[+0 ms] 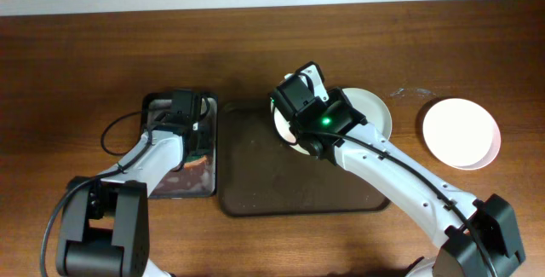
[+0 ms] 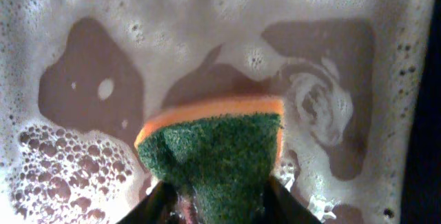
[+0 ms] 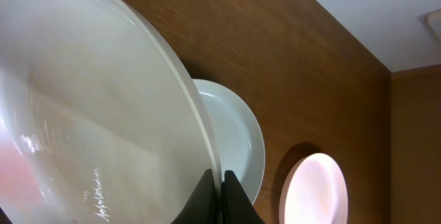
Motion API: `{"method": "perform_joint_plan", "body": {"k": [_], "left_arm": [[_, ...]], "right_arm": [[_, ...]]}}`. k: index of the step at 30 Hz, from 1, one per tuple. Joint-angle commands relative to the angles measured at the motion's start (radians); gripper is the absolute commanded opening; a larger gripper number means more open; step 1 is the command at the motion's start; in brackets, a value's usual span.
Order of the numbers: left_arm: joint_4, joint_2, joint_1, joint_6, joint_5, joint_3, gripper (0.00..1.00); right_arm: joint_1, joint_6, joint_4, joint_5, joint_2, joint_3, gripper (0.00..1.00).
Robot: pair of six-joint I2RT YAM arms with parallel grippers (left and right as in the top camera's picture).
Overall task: Clean dirty plates on tray and stack at the side
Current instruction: 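Lift the cleaned plate with the right gripper and carry it right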
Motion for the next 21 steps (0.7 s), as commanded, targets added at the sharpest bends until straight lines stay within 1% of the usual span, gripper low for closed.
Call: {"method": "perform_joint_plan", "body": {"k": [1, 2, 4, 5, 6, 8, 9, 10, 12, 13, 17, 20, 21], "left_arm": [[0.045, 0.013, 0.005, -0.005, 0.011, -0.008, 0.06], [0.061, 0.013, 0.005, -0.005, 0.011, -0.008, 0.0], [0.1, 0.012, 0.005, 0.02, 0.007, -0.006, 0.0], [0.122, 0.011, 0.005, 0.081, 0.008, 0.004, 0.0], [0.103, 0.006, 0.005, 0.168, 0.008, 0.032, 0.0], [0.02, -0.002, 0.005, 0.173, 0.009, 0.047, 0.51], [-0.021, -0.002, 0.005, 0.173, 0.019, 0.047, 0.54], [-0.057, -0.002, 0.005, 0.173, 0.043, 0.047, 0.55], [-0.123, -0.002, 0.005, 0.173, 0.103, 0.045, 0.53], [-0.144, -0.002, 0.005, 0.172, 0.113, 0.044, 0.48], [-0.164, -0.002, 0.006, 0.173, 0.092, 0.045, 0.0], [-0.176, -0.011, 0.006, 0.172, 0.075, 0.07, 0.0], [-0.186, -0.025, 0.006, 0.173, 0.075, 0.087, 0.11]], "right_arm": [[0.005, 0.005, 0.004, 0.07, -0.026, 0.017, 0.04], [0.005, 0.005, 0.003, 0.081, -0.026, 0.017, 0.04], [0.005, 0.005, 0.003, 0.08, -0.026, 0.017, 0.04], [0.005, 0.005, 0.003, 0.08, -0.026, 0.017, 0.04], [0.005, 0.005, -0.001, 0.08, -0.026, 0.017, 0.04], [0.005, 0.006, 0.0, 0.08, -0.026, 0.017, 0.04], [0.005, 0.006, 0.0, 0.08, -0.026, 0.017, 0.04], [0.005, 0.006, 0.0, 0.08, -0.026, 0.017, 0.04], [0.005, 0.006, 0.0, 0.08, -0.026, 0.017, 0.04], [0.005, 0.006, 0.0, 0.08, -0.026, 0.017, 0.04], [0.005, 0.009, 0.0, 0.05, -0.026, 0.017, 0.04], [0.005, 0.008, 0.003, 0.072, -0.026, 0.017, 0.04], [0.005, 0.008, 0.001, 0.112, -0.026, 0.021, 0.04]]}}
